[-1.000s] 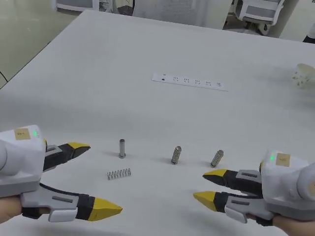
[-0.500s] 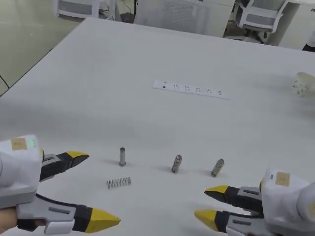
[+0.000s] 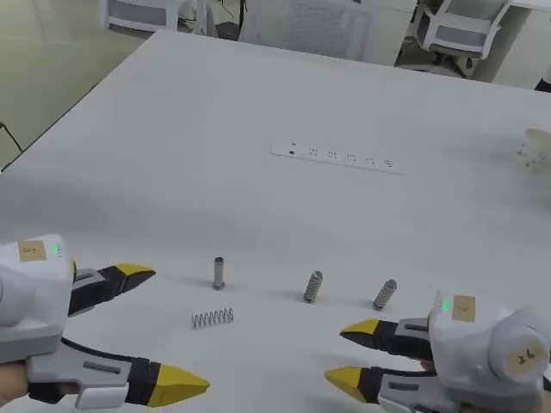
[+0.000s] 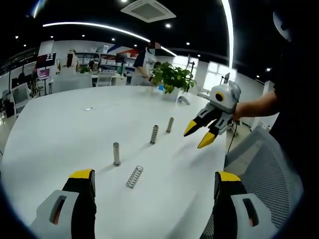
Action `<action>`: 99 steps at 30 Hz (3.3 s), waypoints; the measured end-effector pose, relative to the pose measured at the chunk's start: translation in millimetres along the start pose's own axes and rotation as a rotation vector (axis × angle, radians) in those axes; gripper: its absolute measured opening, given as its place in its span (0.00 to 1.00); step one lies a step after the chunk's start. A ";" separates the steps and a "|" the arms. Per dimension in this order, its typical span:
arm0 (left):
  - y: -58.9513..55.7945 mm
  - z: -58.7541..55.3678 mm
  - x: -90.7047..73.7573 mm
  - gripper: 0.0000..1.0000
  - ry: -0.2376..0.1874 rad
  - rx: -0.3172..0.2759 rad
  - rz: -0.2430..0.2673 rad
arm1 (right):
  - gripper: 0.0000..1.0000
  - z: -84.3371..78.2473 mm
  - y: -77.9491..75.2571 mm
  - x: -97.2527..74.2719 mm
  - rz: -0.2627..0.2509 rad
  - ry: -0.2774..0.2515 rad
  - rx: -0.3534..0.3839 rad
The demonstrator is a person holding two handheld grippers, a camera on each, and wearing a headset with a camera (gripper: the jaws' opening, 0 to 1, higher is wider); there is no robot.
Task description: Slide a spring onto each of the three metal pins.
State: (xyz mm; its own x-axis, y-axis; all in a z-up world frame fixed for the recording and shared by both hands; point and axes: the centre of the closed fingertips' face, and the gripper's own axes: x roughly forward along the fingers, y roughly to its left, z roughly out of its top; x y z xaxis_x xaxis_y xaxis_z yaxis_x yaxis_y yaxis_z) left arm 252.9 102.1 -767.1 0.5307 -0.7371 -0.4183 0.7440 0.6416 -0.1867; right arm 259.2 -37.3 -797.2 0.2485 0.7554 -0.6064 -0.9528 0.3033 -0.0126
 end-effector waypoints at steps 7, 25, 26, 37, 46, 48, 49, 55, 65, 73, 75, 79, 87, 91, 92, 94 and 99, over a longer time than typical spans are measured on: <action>-1.4 1.8 0.4 0.96 -0.004 0.001 -0.004 | 0.29 17.1 7.0 22.2 0.056 0.015 -0.092; -0.6 -2.5 -3.1 0.96 0.003 -0.008 0.000 | 0.27 53.1 6.9 73.8 0.126 0.032 -0.217; -0.5 -2.6 -3.2 0.96 0.003 -0.007 0.001 | 0.27 53.5 7.0 75.8 0.129 0.034 -0.220; 0.7 -3.9 -4.0 0.96 0.002 -0.013 0.004 | 0.26 59.6 8.9 101.9 0.163 0.063 -0.253; 0.5 -4.8 -3.5 0.96 0.004 -0.014 0.003 | 0.20 56.5 14.6 122.7 0.194 0.102 -0.275; 0.6 -5.5 -3.9 0.95 0.004 -0.016 0.005 | 0.20 55.2 15.4 126.0 0.191 0.110 -0.277; 0.4 -5.8 -4.1 0.95 0.004 -0.017 0.005 | 0.20 55.4 15.3 126.9 0.190 0.110 -0.279; -0.6 -9.4 -5.0 0.95 0.009 -0.022 0.005 | 0.21 46.5 14.5 133.7 0.197 0.147 -0.257; -1.1 -10.6 -6.0 0.95 0.008 -0.028 0.007 | 0.19 36.5 12.5 135.9 0.198 0.183 -0.266; -2.5 -11.8 -5.1 0.95 0.012 -0.028 0.002 | 0.12 34.5 12.9 138.0 0.190 0.184 -0.282; -2.5 -11.5 -5.2 0.95 0.013 -0.025 0.002 | 0.09 34.1 13.3 138.4 0.190 0.182 -0.280; -2.7 -10.9 -4.9 0.95 0.013 -0.024 0.001 | 0.09 33.8 13.8 137.7 0.190 0.176 -0.290; -5.9 -8.7 -1.8 0.95 0.018 -0.015 -0.009 | 0.08 43.3 11.4 121.1 0.184 0.147 -0.306; -8.1 -5.0 1.5 0.95 0.015 -0.007 -0.017 | 0.08 47.6 11.6 108.1 0.185 0.135 -0.315; -8.6 -3.4 3.0 0.95 0.013 -0.006 -0.020 | 0.08 48.6 11.0 104.2 0.185 0.130 -0.317; -9.5 -1.7 5.8 0.95 0.012 -0.001 -0.025 | 0.08 50.2 10.7 97.5 0.183 0.122 -0.315; -14.0 2.0 11.8 0.94 0.014 0.014 -0.041 | 0.08 50.9 11.2 82.2 0.176 0.109 -0.316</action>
State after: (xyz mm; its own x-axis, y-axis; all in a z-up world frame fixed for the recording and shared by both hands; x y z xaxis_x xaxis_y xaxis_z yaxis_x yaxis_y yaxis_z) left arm 249.6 84.0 -767.7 0.4939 -0.7598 -0.4229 0.7708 0.6076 -0.1914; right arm 277.8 57.8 -806.7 0.0723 0.7088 -0.7017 -0.9903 -0.0330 -0.1353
